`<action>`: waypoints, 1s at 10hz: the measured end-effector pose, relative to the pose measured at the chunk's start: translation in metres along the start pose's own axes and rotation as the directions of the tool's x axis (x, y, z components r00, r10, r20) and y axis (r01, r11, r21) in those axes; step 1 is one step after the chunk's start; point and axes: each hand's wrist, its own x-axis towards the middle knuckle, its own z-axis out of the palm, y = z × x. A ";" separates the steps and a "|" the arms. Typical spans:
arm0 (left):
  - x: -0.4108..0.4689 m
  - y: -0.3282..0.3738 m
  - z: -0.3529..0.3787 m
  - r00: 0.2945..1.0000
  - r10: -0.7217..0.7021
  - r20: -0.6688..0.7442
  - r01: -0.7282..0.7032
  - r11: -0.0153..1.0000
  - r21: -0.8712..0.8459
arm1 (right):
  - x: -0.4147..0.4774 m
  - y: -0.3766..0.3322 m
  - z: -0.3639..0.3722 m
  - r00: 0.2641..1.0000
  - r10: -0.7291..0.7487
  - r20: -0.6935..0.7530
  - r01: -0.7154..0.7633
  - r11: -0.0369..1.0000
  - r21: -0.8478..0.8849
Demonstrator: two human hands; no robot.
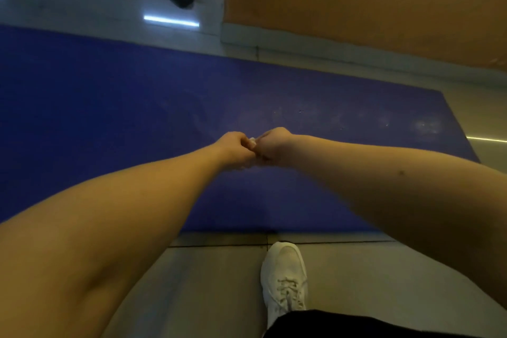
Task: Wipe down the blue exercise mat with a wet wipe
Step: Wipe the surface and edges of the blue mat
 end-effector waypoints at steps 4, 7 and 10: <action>0.003 -0.037 0.041 0.987 -0.154 0.043 0.069 0.653 0.754 | 0.036 0.114 -0.029 0.948 -0.239 -0.210 0.170 0.938 -0.301; 0.025 -0.077 0.080 0.950 -0.311 0.007 0.214 0.671 0.710 | 0.029 0.161 0.126 0.868 -0.463 -0.179 0.403 0.867 -0.292; 0.035 -0.082 0.073 0.932 -0.353 0.080 0.212 0.712 0.669 | 0.043 0.230 0.029 0.888 -0.376 -0.265 0.216 0.850 -0.481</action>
